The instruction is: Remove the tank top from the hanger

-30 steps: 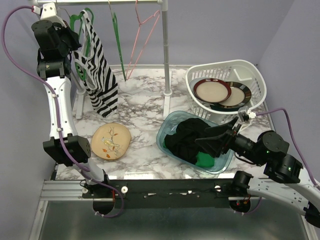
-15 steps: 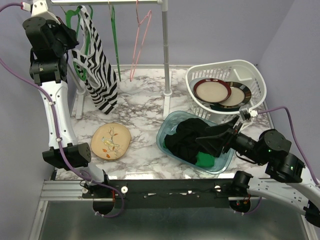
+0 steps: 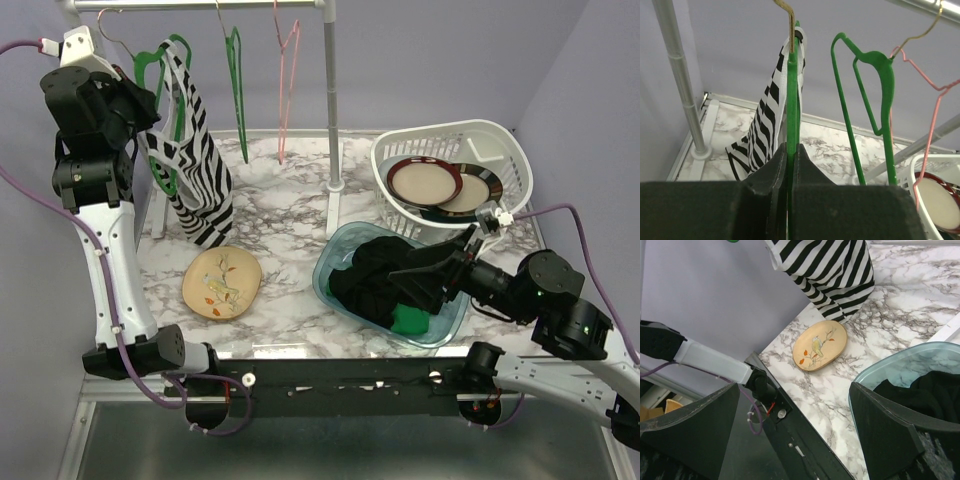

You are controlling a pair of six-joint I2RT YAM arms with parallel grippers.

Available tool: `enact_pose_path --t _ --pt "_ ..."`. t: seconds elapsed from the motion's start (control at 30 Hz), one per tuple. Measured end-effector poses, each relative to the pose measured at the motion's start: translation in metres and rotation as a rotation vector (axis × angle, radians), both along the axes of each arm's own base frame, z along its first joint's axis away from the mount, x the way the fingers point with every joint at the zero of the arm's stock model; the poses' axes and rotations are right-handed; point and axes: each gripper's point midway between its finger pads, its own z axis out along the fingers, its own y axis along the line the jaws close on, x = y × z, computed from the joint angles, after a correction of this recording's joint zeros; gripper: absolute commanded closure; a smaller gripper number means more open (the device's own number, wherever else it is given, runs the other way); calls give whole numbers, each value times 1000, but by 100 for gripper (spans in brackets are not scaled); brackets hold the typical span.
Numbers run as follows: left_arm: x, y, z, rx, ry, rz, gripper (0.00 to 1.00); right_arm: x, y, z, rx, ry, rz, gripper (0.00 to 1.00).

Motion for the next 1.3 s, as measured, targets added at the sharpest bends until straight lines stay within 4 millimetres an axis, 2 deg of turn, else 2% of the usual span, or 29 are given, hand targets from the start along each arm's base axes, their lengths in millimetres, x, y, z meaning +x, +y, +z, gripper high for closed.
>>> enact_pose_path --t 0.13,0.23,0.53,0.6,0.77,0.93,1.07,1.3 --pt "-26 -7 12 -10 -29 -1 100 1 6 9 -7 -3 15 0" --pt "-43 -18 9 -43 -40 -33 100 3 9 13 -9 -2 15 0" --pt "-80 -46 -47 -118 59 -104 100 24 38 14 -91 9 8 0" --pt "-89 -50 -60 -131 80 -107 100 33 51 27 -100 -2 9 0" --pt "-116 -48 -84 -129 120 -57 100 52 81 42 -124 -19 17 1" --pt "-143 -56 -103 -114 130 -63 100 72 119 47 -144 -11 38 5" --pt "-159 -67 -115 -115 153 -112 100 88 146 40 -164 6 42 19" --pt "-182 -102 -148 -141 235 -291 100 105 170 22 -193 19 38 21"
